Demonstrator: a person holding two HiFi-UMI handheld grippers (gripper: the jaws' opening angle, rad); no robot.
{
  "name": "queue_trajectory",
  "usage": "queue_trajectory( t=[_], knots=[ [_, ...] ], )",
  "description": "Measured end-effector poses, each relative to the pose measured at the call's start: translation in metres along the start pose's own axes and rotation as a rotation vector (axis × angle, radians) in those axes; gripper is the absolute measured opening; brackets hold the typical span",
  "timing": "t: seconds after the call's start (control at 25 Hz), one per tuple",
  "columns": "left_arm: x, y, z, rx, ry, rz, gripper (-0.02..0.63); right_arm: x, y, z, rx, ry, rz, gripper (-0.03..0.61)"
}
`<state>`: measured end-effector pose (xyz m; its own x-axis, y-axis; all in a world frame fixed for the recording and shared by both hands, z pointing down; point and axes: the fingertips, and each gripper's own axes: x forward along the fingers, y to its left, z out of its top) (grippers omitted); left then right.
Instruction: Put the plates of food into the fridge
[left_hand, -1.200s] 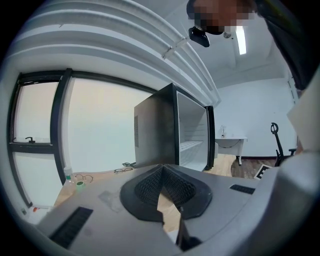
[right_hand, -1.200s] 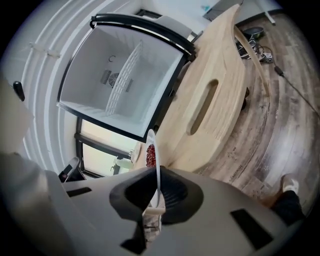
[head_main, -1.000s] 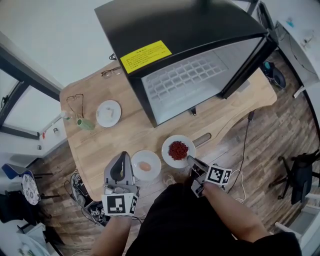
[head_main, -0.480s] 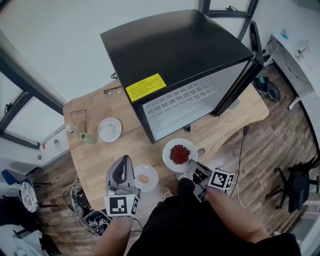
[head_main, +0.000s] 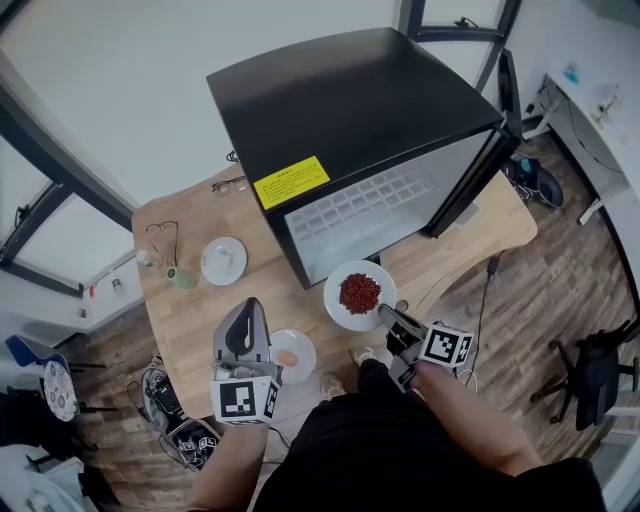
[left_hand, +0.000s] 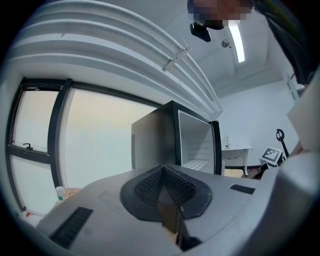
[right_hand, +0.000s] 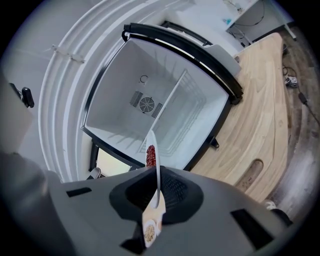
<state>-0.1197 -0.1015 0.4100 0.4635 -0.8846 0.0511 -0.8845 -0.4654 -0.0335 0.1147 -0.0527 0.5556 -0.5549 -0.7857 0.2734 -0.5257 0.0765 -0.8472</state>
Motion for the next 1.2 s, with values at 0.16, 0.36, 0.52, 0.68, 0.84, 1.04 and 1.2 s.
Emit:
queue_trajectory(
  t=[0.16,0.36,0.52,0.68,0.84,1.04,1.2],
  knots=[
    [0.002,-0.002,0.007,0.006,-0.006,0.006,0.003,0.0,0.007,0.015,-0.011,-0.015,0.019,0.031],
    [0.007,-0.003,0.023,0.053,-0.033,0.016,0.003,0.006,0.015,0.035,-0.035,-0.03,0.046,0.031],
    [0.011,0.0,0.031,0.065,-0.045,0.027,0.003,0.016,0.023,0.049,-0.045,-0.037,0.067,0.031],
    [0.014,0.005,0.039,0.084,-0.055,0.048,0.003,0.029,0.033,0.06,-0.064,-0.03,0.087,0.031],
    [0.02,0.007,0.042,0.08,-0.062,0.065,0.003,0.04,0.039,0.073,-0.072,-0.025,0.105,0.031],
    [0.026,0.012,0.047,0.071,-0.073,0.093,0.003,0.052,0.048,0.09,-0.092,-0.024,0.133,0.031],
    [0.031,0.013,0.049,0.072,-0.07,0.102,0.003,0.059,0.053,0.103,-0.101,-0.028,0.143,0.031]
  ],
)
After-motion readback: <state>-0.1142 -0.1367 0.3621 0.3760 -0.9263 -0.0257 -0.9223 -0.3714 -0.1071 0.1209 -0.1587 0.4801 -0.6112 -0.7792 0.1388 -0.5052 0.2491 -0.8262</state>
